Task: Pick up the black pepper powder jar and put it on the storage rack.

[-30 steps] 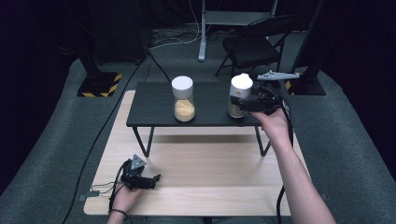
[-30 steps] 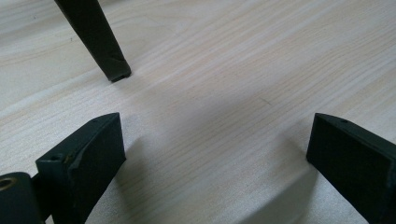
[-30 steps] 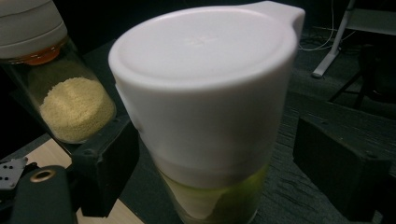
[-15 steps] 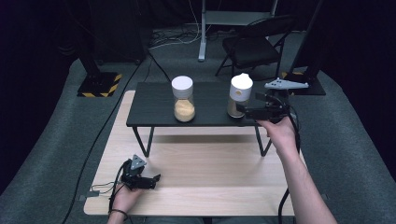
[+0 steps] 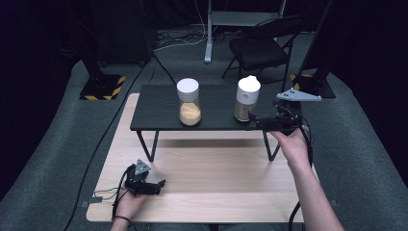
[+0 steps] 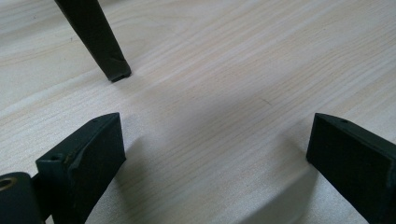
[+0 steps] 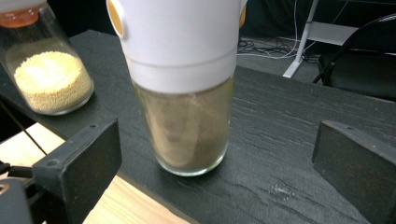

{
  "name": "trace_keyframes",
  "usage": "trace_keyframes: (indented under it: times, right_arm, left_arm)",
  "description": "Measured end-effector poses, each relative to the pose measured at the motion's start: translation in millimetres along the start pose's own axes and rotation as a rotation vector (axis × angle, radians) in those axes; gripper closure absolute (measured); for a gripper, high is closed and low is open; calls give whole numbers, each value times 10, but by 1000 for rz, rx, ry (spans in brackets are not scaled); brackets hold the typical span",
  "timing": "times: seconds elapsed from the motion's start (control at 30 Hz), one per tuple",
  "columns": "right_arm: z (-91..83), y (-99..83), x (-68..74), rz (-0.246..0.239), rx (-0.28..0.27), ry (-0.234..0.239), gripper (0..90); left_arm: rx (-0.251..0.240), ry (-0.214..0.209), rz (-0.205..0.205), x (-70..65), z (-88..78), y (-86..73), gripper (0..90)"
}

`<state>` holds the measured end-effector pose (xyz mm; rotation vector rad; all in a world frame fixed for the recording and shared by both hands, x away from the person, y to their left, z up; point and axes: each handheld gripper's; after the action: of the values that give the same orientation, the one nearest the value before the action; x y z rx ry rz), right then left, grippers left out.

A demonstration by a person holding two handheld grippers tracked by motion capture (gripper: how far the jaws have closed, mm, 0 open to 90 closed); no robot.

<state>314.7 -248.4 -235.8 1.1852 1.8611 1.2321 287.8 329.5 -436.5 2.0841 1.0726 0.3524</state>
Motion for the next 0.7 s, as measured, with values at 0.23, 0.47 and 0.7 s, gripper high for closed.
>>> trace_keyframes:
  times: [0.23,0.47,0.7]
  right_arm:
    - [6,-77,-36,8,15,6,0]
    - [-13,-223,-45,35,-2,-6,0]
    - [-17,-377,-47,45,-18,8,0]
  left_arm:
    - [0,0,0,-1,0,0,37]
    - [0,1,0,-2,0,0,38]
    - [0,1,-1,-2,0,-1,38]
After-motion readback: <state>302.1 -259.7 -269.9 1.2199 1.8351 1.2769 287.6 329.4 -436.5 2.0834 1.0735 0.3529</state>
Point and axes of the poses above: each handheld gripper's, and its own axes: z roughly forward along the jaws, y roughly out of its top, x roughly to its left, and after that the axes turned 7 degrees about -y, right-handed
